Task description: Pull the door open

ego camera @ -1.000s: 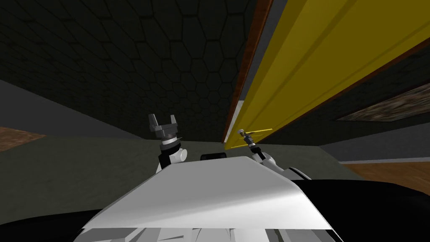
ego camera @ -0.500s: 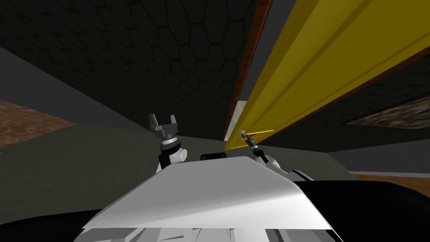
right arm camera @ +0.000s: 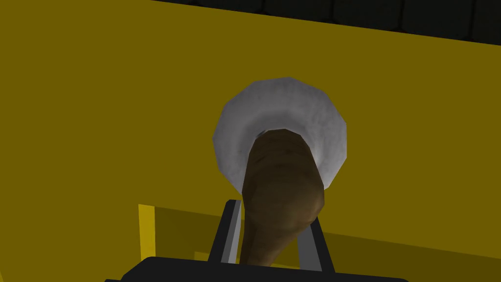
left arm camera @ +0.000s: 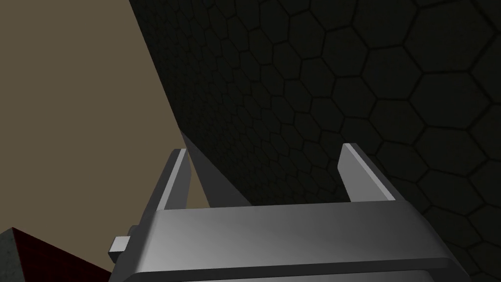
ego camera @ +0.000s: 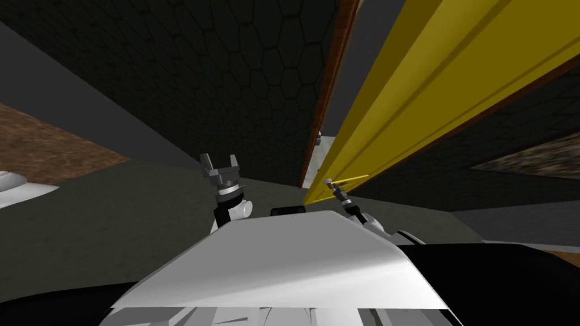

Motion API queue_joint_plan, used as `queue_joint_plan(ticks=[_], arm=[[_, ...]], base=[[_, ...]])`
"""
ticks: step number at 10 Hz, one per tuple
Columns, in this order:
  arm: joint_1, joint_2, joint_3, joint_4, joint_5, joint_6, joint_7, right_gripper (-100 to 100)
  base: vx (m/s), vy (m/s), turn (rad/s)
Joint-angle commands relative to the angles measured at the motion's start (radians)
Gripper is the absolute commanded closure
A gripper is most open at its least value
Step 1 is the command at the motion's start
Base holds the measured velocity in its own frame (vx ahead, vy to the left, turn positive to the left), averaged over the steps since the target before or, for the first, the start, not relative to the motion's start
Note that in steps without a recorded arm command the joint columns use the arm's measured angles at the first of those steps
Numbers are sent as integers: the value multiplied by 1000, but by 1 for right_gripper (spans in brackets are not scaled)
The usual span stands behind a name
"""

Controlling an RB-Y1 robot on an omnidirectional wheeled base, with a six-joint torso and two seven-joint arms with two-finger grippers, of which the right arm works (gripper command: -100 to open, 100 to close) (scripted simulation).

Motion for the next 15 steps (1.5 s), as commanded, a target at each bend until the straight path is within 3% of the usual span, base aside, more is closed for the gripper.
queue_joint_plan(ticks=[1, 9, 15], arm=[[1, -5, 5, 8, -2, -13, -3, 100], [8, -26, 26, 46, -10, -73, -16, 100], [-18, 3, 21, -9, -60, 29, 46, 100]], base=[[-149, -60, 185], [-224, -93, 171], [-186, -81, 175]])
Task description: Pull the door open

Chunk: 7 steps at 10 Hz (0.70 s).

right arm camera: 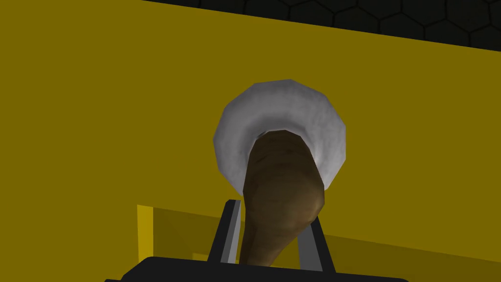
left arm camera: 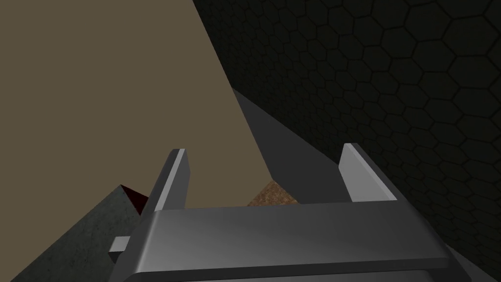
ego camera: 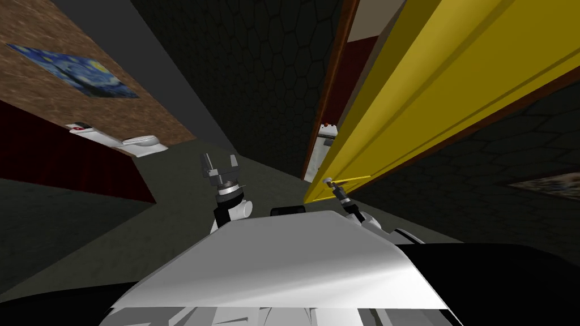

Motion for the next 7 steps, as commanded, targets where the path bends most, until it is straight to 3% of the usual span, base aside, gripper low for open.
queue_joint_plan(ticks=[1, 7], arm=[[-6, 4, -3, -12, -17, 29, 21, 100], [-40, 31, -12, -69, -79, 144, 96, 100]], base=[[-205, -93, 172], [-202, -97, 205]])
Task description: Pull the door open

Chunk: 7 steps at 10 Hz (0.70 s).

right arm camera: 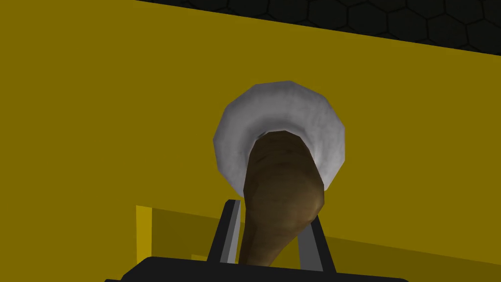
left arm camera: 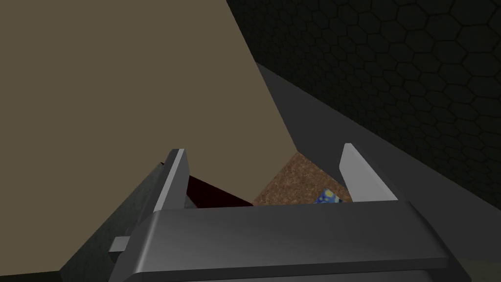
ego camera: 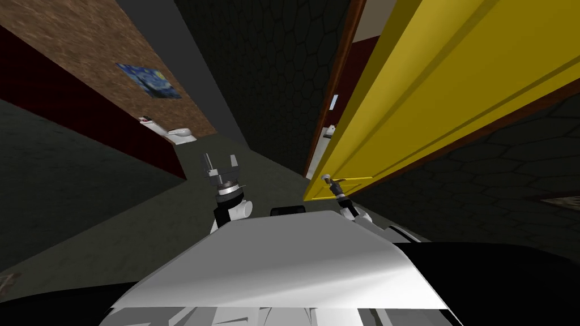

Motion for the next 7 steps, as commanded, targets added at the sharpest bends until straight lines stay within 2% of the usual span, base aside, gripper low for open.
queue_joint_plan(ticks=[1, 5, 7], arm=[[-9, 5, -6, -10, -20, 31, 24, 100], [-32, 23, -12, -48, -62, 107, 75, 100], [-41, 30, -15, -64, -79, 138, 95, 100]], base=[[-231, -88, 230], [-223, -96, 199], [-195, -68, 148]])
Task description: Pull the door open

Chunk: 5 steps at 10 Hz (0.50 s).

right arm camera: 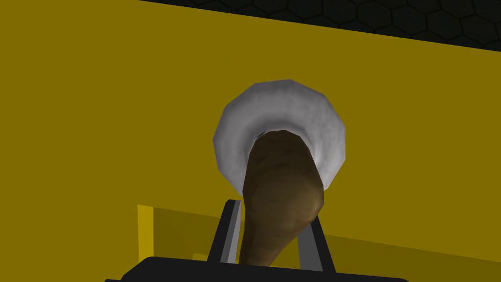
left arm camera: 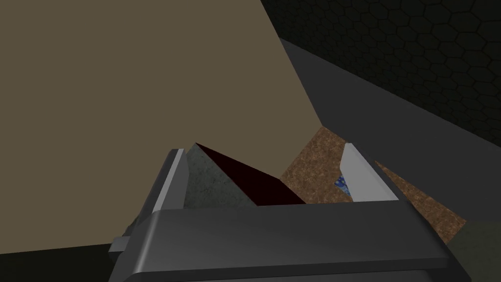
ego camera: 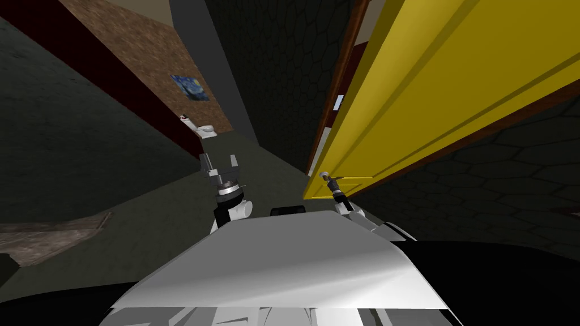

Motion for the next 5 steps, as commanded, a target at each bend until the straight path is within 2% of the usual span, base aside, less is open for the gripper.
queue_joint_plan(ticks=[1, 3, 4, 5], arm=[[-5, 2, -4, -13, -13, 23, 17, 100], [-13, 8, -7, -26, -27, 49, 34, 100], [-8, 8, -5, -29, -23, 44, 29, 100], [9, -8, 16, -30, -30, 21, 19, 100]], base=[[-179, -79, 137], [-176, -66, 121], [-71, -28, 40], [-103, -48, 164]])
